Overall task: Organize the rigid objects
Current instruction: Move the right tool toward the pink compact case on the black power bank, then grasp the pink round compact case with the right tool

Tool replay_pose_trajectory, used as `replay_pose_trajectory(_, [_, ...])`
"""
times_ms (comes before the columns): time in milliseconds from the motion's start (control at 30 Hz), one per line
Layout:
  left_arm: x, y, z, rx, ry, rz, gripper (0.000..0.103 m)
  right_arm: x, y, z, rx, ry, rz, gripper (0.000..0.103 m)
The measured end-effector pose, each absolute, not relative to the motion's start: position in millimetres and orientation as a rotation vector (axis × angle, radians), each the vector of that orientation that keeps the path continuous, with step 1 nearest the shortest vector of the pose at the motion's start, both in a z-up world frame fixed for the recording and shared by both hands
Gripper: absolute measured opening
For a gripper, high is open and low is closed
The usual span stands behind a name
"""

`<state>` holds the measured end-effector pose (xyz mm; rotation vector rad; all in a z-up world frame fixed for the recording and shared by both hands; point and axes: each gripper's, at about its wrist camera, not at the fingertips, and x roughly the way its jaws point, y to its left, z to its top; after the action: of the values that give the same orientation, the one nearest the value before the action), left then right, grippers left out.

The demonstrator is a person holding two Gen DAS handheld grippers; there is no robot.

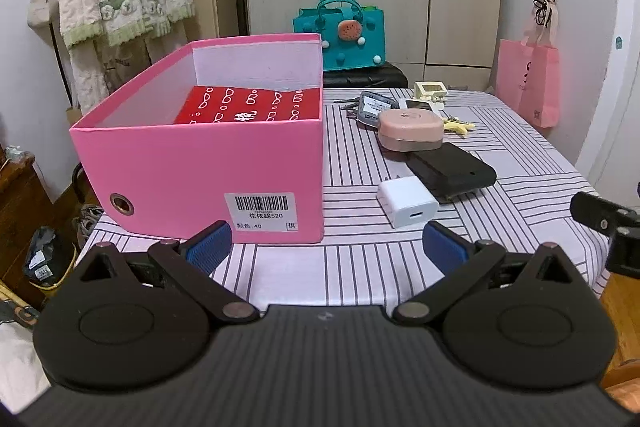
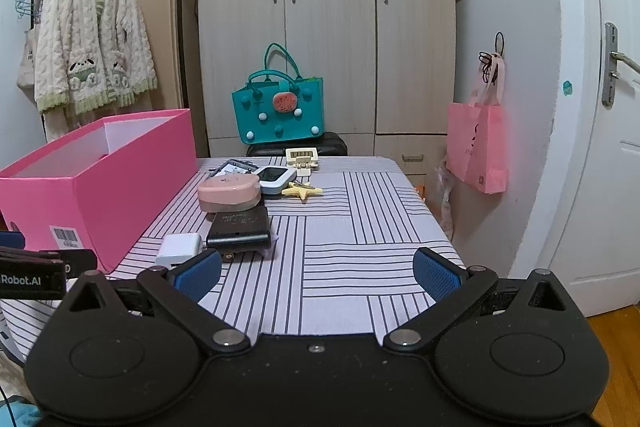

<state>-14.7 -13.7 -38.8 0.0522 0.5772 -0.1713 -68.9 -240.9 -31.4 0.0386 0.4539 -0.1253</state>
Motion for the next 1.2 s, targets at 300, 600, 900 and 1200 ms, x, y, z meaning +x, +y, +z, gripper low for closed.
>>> replay_pose_trajectory(300, [-13, -12, -37, 0.066, 0.572, -0.197, 0.103, -57, -240, -33, 0.039, 0.515, -0.144, 0.103])
replay_pose_trajectory(600, [-4, 8, -21, 0.083, 0.566, -0.22, 0.103, -49, -241, -27, 0.069, 0.451, -0.012, 0.103])
replay_pose_trajectory(900, [14, 37, 18, 0.176, 0.549, -0.242, 0.103, -10, -236, -31, 0.058, 0.418, 0.184, 0.103])
replay_pose_trajectory(1200, [57, 66, 35, 0.212, 0.636, -0.279, 0.1, 50, -231, -40, 0.096, 0.603, 0.236, 0.099])
